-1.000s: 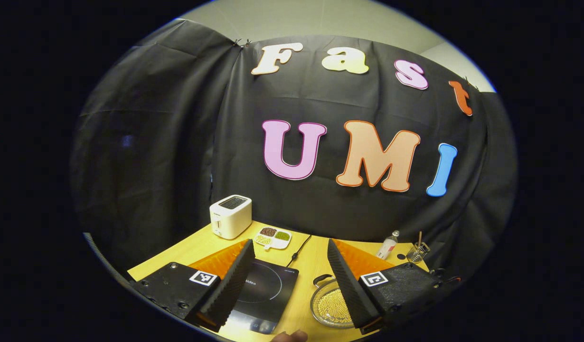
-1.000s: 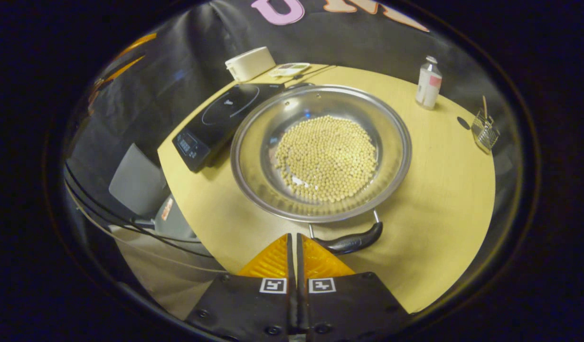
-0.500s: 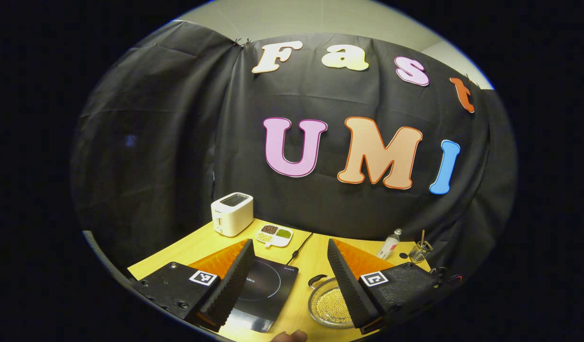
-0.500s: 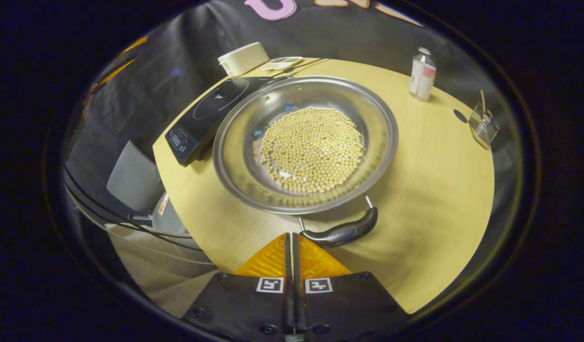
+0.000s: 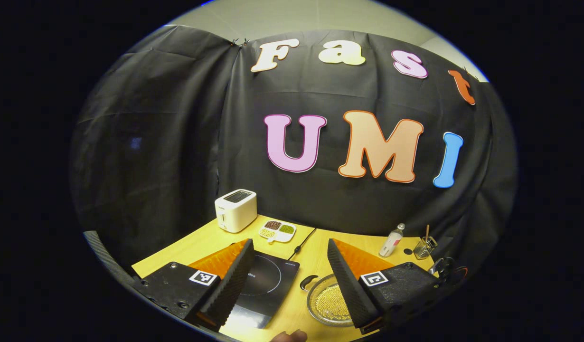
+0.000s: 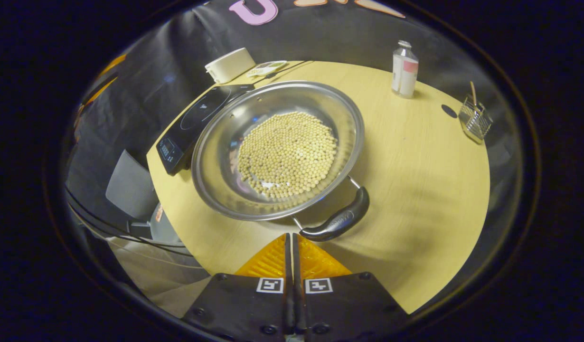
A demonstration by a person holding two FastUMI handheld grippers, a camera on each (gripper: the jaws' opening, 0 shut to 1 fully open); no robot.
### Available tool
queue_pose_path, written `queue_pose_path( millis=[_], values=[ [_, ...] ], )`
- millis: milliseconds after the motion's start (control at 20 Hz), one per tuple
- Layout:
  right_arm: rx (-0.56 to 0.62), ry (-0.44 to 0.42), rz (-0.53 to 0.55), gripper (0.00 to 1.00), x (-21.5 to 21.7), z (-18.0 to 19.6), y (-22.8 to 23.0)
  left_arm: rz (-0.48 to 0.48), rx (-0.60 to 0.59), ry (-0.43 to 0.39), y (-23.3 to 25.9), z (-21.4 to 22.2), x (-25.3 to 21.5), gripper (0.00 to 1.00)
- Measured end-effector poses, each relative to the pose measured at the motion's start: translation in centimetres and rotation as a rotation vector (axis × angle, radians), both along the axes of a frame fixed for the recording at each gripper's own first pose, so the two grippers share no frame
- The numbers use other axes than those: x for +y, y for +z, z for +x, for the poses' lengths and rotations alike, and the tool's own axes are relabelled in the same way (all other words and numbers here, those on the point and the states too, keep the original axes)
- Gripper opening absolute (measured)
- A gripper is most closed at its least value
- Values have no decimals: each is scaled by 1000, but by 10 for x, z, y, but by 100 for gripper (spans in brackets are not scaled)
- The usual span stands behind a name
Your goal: First push the handle of the pot to place it horizontally, then grasp the pot with both hands and set it on the induction cooktop.
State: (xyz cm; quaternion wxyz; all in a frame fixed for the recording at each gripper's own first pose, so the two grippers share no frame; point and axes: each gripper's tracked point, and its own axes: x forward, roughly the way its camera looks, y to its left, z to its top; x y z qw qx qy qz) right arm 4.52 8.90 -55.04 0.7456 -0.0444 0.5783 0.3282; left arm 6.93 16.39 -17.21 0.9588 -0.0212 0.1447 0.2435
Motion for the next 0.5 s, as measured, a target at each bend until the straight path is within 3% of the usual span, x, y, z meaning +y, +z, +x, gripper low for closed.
queue_pose_path(
  millis=[150, 200, 350, 400, 450, 500],
  values=[
    [-9, -5, 5, 3, -7, 14, -2, 5, 13, 21, -4, -3, -4, 94],
    [-11, -8, 7, 3, -9, 20, -3, 5, 17, 26, -4, -4, -6, 89],
    [-26, -20, 13, 2, -14, 34, -4, 15, 31, 31, -6, -3, -12, 94],
    [-28, -35, 10, 2, -15, 39, -6, 14, 41, 24, -9, -2, -15, 89],
    [-30, -49, 13, 2, -17, 41, -6, 14, 49, 14, -12, 0, -18, 94],
    [-32, -65, 14, 0, -19, 44, -7, 17, 57, 4, -16, 2, -20, 89]
  ],
)
